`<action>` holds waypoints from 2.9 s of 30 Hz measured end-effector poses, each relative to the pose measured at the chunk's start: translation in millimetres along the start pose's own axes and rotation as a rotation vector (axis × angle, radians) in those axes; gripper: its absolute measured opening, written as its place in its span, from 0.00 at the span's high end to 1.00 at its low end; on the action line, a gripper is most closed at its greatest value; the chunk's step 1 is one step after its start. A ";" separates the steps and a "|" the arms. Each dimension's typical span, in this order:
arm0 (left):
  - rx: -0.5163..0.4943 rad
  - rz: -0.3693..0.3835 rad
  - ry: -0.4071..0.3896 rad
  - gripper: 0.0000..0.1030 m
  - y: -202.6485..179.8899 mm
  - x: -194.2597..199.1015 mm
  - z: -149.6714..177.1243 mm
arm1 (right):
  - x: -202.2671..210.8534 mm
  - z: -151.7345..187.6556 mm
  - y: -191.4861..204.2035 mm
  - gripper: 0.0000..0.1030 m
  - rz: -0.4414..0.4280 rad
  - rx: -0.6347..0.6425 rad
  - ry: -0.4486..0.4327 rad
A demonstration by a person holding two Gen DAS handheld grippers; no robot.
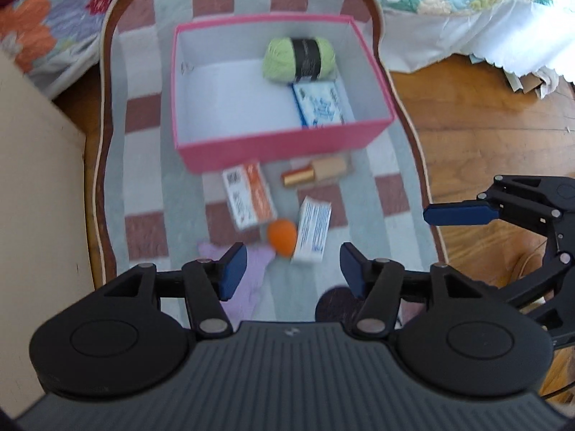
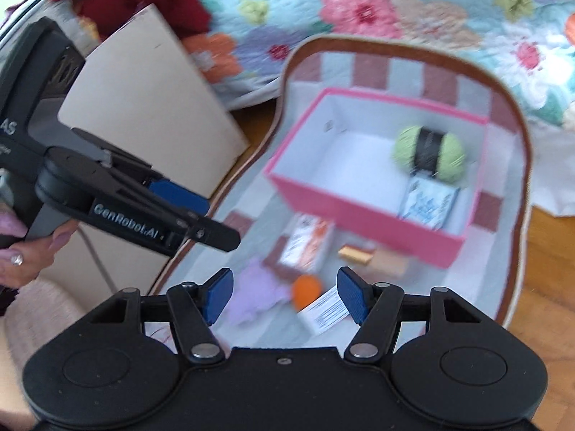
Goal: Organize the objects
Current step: 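Move the left tool to the purple plush bear and grasp it, then lift the purple bear and carry it into the pink box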
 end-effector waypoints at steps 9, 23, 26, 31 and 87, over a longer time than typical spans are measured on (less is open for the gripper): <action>-0.004 -0.050 0.051 0.44 26.4 -46.4 46.0 | -42.3 52.9 31.4 0.32 -0.086 0.040 0.028; 0.089 -0.053 0.110 0.42 57.6 -136.2 66.6 | -161.3 91.5 28.1 0.32 -0.076 0.048 0.061; 0.139 -0.034 0.111 0.42 64.5 -148.0 69.8 | -180.9 96.2 23.8 0.32 -0.081 0.039 0.080; 0.280 -0.006 0.129 0.42 70.8 -172.7 88.5 | -207.2 98.1 22.0 0.32 -0.085 0.008 0.080; 0.218 0.095 -0.311 0.67 49.3 23.5 -97.9 | -22.0 -111.9 55.3 0.54 0.213 0.219 -0.093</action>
Point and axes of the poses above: each gripper's, at about its wrist camera, not at the fingertips, and x roughly against the way its jaws point, y to its left, z to its underside, the point moved 9 cm from there along -x, roughly the way its jaws point, and after that the axes turned 12 degrees about -x, right-handed, at the moved point
